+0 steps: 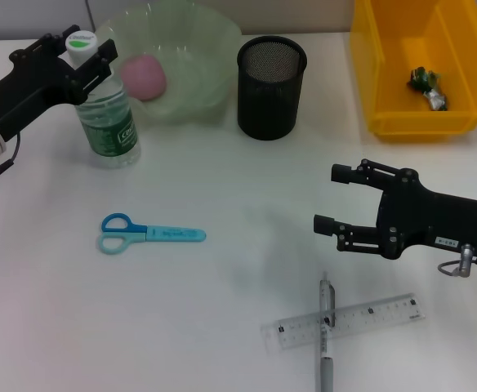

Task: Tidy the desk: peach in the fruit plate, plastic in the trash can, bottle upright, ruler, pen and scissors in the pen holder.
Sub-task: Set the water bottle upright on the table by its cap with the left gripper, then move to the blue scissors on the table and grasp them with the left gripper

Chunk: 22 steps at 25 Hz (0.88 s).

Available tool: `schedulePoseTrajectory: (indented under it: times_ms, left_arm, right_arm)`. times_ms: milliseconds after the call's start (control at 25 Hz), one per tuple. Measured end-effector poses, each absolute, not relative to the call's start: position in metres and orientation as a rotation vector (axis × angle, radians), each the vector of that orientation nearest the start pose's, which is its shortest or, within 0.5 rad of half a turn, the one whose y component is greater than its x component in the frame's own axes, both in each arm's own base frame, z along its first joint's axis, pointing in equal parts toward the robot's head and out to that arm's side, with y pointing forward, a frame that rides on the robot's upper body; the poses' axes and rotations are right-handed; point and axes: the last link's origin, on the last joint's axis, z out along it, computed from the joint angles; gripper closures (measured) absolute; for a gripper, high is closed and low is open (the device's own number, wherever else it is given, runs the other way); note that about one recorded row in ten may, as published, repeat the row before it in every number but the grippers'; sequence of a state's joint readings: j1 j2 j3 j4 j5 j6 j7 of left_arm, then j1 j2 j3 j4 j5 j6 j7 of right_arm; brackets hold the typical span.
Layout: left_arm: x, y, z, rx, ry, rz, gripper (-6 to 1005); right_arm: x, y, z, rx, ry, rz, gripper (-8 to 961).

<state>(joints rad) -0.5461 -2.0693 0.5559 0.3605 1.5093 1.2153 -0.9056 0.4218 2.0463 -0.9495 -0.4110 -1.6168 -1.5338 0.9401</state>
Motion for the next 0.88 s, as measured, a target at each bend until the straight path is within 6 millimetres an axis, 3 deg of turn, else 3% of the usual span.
schedulePoseTrajectory:
  times_ms: [480, 880]
  left_arm:
    - [-0.2896, 0.3733, 0.0152, -2.079, -0.534, -0.843, 211]
    - [-0.2870, 0.3734, 0.0181, -2.076, -0.530, -0.871, 218]
  right_arm:
    - [0.2784, 0.2897, -0.0314, -2.658, 0.370, 0.883, 134]
    - [0.2777, 0.2920, -0.0324, -2.658, 0.370, 0.873, 134]
